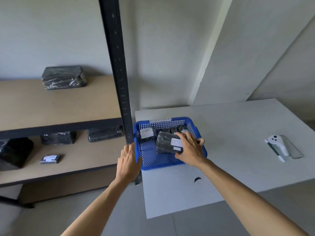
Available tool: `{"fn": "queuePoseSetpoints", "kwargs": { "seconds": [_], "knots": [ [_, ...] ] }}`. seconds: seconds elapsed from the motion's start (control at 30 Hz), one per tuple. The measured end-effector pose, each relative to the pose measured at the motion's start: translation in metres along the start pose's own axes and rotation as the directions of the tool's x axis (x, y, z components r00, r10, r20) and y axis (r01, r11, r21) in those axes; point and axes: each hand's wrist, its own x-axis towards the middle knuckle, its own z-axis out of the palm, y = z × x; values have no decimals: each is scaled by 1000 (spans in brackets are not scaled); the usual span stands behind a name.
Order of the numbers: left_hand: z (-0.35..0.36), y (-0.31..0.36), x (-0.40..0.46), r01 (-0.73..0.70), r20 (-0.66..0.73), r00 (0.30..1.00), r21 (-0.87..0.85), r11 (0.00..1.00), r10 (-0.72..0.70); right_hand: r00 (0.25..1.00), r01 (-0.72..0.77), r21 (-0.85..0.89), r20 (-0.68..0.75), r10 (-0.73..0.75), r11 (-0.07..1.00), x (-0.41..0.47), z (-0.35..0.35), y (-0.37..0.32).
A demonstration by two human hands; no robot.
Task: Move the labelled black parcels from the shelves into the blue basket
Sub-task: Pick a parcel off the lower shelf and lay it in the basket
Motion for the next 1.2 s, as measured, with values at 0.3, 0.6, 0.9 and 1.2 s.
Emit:
{"fn": "queuePoseSetpoints", "kwargs": {
  "seconds": [0.3, 0.6, 0.9, 1.2],
  "knots": [
    [56, 10, 19, 100, -101, 990, 7, 995, -98, 913, 212, -15, 361, -192, 977, 55, 19, 47],
    [79, 8, 34, 153, -132, 980, 44, 987, -146, 831, 215, 95, 506, -233, 972, 68, 23, 54],
    [93, 6, 30, 123, -108, 987, -1, 992, -122, 865, 104, 293, 444, -231, 951, 72, 37, 74],
    [99, -1, 32, 83, -112, 990, -7, 996, -84, 885, 23, 417, 414, -212, 909, 74, 39, 79]
  ]
}}
